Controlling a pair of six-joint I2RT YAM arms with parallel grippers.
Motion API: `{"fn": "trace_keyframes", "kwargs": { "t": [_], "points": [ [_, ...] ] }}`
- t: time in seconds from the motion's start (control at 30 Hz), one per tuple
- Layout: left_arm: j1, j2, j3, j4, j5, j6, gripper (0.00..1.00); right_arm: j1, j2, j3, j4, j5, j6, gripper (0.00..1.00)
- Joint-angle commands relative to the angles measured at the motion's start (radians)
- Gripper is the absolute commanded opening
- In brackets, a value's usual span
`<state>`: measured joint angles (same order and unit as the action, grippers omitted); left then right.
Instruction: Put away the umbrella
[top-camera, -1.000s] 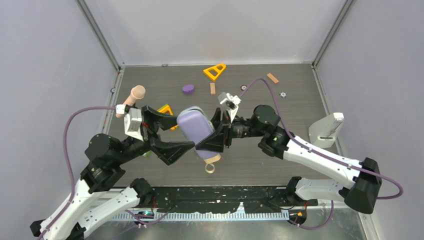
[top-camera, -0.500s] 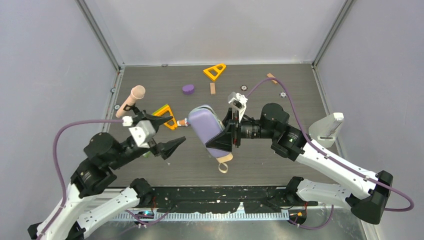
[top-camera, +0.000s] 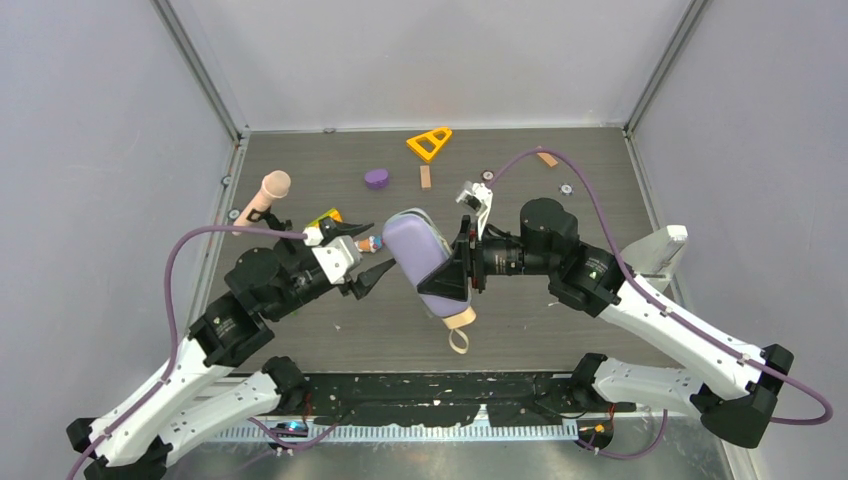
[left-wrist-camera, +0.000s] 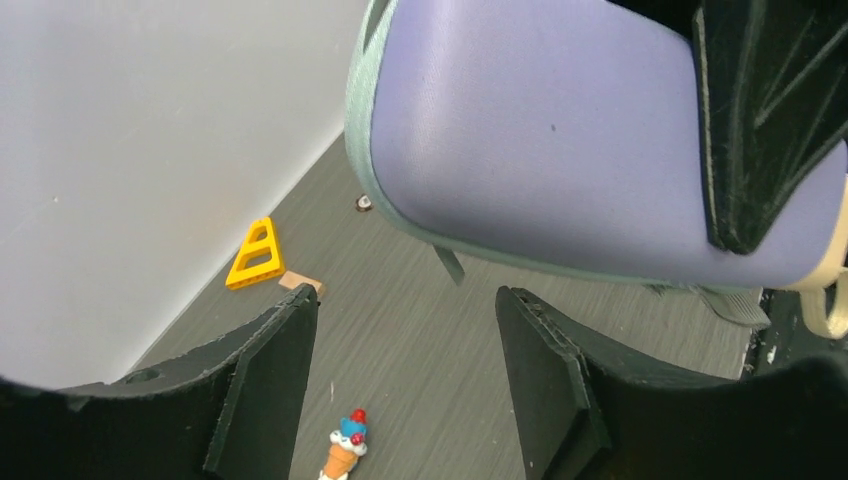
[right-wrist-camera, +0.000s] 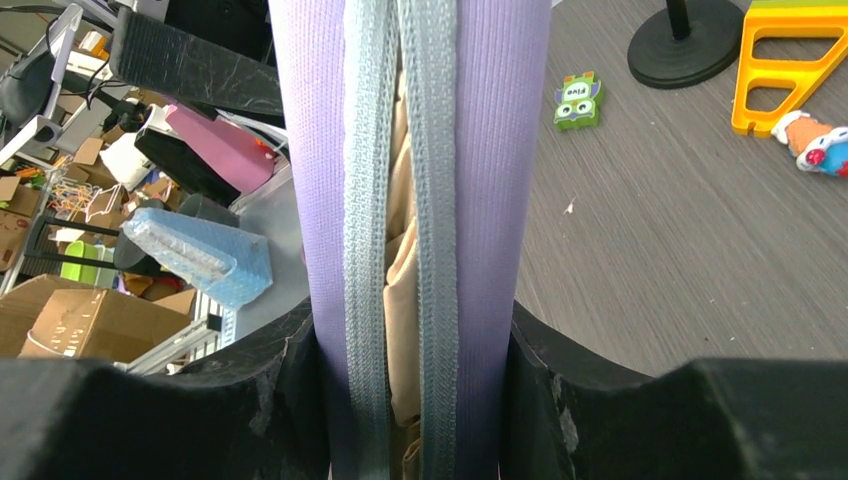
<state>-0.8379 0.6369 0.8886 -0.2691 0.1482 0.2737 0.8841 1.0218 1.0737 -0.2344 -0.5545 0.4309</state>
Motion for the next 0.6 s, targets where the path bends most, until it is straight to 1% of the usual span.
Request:
{"fn": "trace_keyframes", "kwargs": {
  "t": [0.0, 0.1, 0.2, 0.33, 0.57],
  "points": [
    [-0.006, 0.025, -0.025, 0.179, -0.003, 0.003, 0.64, 0.001, -0.015, 0.061, 0.035, -0.009, 0.037, 0.06],
    [-0.007, 0.023, -0.054, 0.255, -0.016, -0.015, 0.59, 0.001, -0.014, 0.059, 0.036, -0.015, 0.04, 0.06],
    [-0.006, 0.027, -0.06, 0.263, -0.013, -0.028, 0.56, 0.001, -0.014, 0.055, 0.041, -0.019, 0.042, 0.06],
    [-0.007, 0.029, -0.067, 0.29, 0.024, -0.042, 0.52, 0.001, -0.016, 0.05, 0.044, -0.022, 0.045, 0.06],
    [-0.006, 0.028, -0.063, 0.3, 0.062, -0.037, 0.38, 0.002, -0.012, 0.042, 0.041, -0.029, 0.047, 0.06]
  ]
}}
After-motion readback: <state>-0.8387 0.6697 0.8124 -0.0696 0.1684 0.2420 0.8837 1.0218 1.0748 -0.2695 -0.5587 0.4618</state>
